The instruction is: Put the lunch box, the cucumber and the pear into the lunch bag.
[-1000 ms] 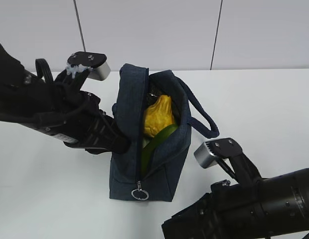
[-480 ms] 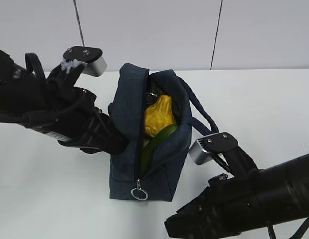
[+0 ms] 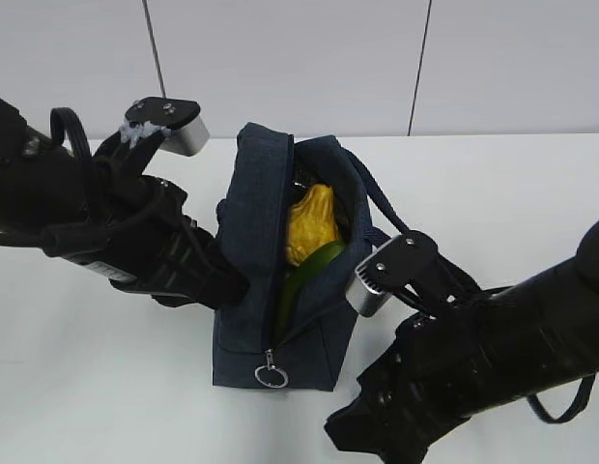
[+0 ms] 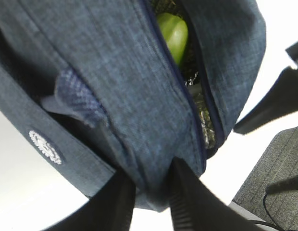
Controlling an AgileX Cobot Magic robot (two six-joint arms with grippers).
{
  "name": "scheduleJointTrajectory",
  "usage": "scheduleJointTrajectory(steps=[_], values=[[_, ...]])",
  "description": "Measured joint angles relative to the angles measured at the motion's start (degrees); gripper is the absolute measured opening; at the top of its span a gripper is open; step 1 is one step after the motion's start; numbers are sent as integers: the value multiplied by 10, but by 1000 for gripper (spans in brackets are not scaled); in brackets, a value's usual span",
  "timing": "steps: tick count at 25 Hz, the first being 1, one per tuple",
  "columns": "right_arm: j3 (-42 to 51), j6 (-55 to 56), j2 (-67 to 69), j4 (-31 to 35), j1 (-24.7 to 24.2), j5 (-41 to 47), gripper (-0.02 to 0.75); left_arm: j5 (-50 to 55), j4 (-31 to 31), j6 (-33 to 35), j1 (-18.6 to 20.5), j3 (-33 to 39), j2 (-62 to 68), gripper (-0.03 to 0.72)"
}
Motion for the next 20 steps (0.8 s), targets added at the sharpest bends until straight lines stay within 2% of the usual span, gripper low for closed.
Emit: scheduleJointTrajectory(steps=[4, 9, 11, 13, 20], values=[[-38, 201, -6, -230, 0, -2, 508, 0, 0, 0, 0, 0, 0, 133], [-93, 525, -6, -582, 0, 74, 508, 0, 0, 0, 0, 0, 0, 133], [-106, 627, -6, -671, 0, 110, 508, 0, 0, 0, 0, 0, 0, 132], [-109, 669, -8, -697, 0, 113, 508, 0, 0, 0, 0, 0, 0, 131], [-88, 653, -47, -624, 11, 18, 424, 0, 1, 0, 0, 0, 0, 130]])
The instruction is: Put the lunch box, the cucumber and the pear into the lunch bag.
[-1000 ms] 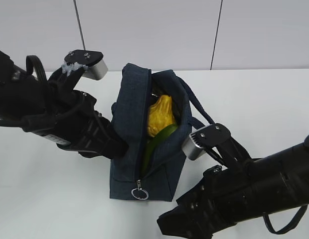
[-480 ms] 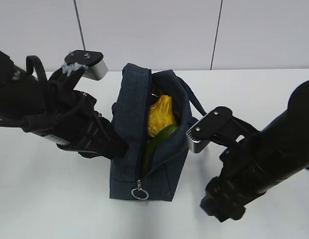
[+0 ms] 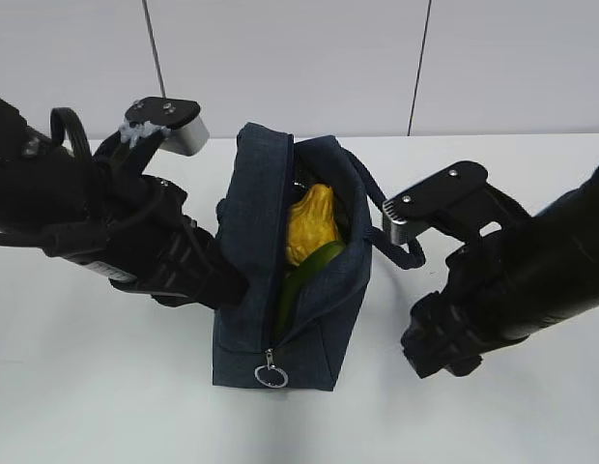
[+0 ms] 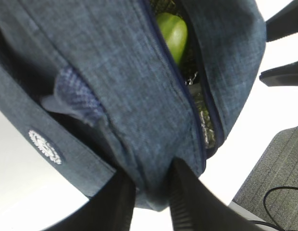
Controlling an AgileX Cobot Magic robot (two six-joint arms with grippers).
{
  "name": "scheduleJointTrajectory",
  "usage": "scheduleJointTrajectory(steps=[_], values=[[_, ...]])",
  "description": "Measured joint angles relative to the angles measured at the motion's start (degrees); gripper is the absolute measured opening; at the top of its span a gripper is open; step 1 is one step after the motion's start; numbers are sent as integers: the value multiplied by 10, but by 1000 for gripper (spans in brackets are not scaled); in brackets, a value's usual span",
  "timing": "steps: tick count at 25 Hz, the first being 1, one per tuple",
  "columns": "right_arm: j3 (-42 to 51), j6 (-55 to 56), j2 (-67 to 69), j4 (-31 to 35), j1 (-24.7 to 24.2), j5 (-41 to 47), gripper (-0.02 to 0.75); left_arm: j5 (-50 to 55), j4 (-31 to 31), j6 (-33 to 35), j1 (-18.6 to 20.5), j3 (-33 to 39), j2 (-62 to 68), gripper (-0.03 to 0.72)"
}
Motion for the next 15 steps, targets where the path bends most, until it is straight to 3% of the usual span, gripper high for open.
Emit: scheduleJointTrajectory(steps=[6, 15], values=[[68, -21, -40, 35, 48, -100, 412, 0, -3, 0, 0, 0, 0, 130], [224, -24, -66, 41, 125, -352, 412, -1, -16, 0, 0, 0, 0, 130]])
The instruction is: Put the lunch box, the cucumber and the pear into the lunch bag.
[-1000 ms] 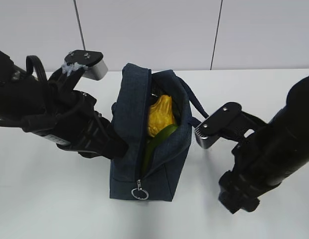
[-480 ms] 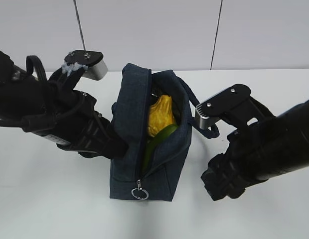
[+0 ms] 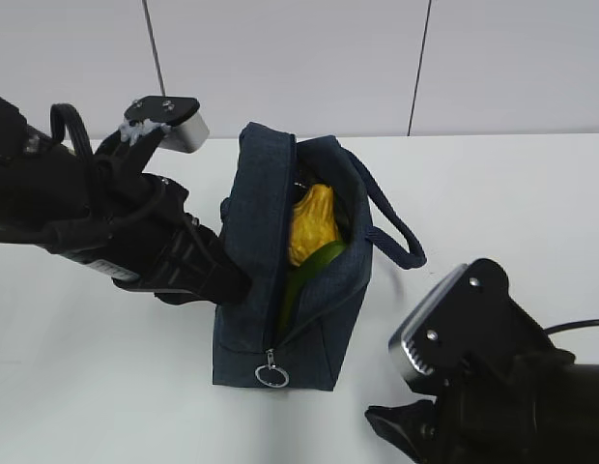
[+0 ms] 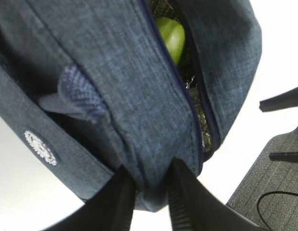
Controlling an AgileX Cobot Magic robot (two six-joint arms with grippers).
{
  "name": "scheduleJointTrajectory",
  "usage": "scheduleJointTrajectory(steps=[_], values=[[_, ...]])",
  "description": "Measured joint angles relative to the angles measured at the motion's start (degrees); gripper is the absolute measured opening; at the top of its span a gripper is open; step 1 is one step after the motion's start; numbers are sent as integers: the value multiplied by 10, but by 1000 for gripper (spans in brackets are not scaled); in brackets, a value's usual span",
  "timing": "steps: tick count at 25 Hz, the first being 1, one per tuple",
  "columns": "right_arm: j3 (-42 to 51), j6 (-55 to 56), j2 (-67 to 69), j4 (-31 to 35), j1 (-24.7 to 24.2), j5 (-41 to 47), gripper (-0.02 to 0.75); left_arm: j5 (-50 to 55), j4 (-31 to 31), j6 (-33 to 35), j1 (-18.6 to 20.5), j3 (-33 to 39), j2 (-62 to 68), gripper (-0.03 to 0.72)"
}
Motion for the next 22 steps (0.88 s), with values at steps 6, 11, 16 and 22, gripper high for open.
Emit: scheduleJointTrajectory(steps=[6, 11, 16, 22], values=[[66, 0, 2, -12, 1, -171, 412, -2, 0, 0, 0, 0, 0, 130], [66, 32, 43, -15, 1, -230, 411, -8, 0, 0, 0, 0, 0, 130], [66, 37, 109, -54, 1, -305, 410, -11, 0, 0, 0, 0, 0, 126], [66, 38, 187, -126, 1, -418, 311, -22, 0, 0, 0, 0, 0, 88]])
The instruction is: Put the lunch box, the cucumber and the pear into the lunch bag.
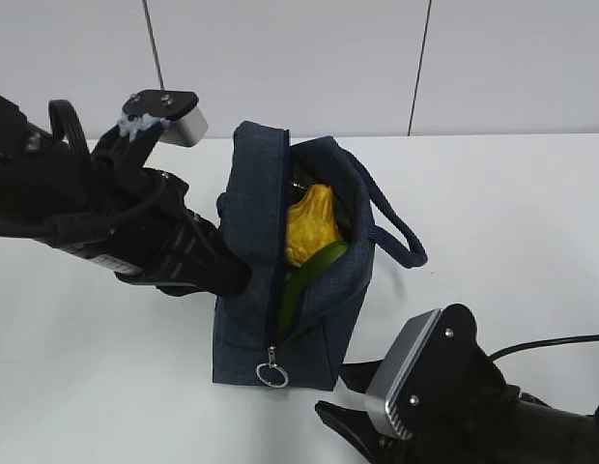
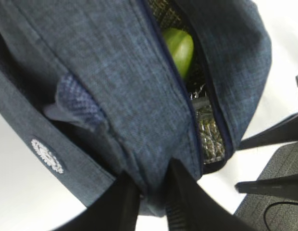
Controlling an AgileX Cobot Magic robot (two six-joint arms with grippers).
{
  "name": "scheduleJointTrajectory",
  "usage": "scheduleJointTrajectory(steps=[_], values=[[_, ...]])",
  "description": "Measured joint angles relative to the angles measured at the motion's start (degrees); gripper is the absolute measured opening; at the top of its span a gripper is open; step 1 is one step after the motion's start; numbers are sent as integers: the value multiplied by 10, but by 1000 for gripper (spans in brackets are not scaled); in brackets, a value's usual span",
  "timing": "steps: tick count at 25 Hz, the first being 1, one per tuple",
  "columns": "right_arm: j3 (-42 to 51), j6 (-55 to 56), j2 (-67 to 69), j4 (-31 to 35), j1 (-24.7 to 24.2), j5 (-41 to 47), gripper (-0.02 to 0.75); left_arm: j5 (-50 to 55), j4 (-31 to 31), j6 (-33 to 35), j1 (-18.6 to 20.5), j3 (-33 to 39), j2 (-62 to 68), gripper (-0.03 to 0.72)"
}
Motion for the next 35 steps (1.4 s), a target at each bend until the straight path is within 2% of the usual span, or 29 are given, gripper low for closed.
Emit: scheduleJointTrajectory(steps=[8, 17, 23, 35], values=[[-1, 1, 53, -7, 0, -59, 288, -6, 0, 0, 0, 0, 0, 57], [-28, 1, 57, -8, 0, -64, 287, -8, 0, 0, 0, 0, 0, 49], [-37, 1, 77, -9, 0, -68, 286, -9, 0, 0, 0, 0, 0, 9], [-56, 1, 91, -9, 0, -64, 286, -10, -6, 0, 0, 0, 0, 6]])
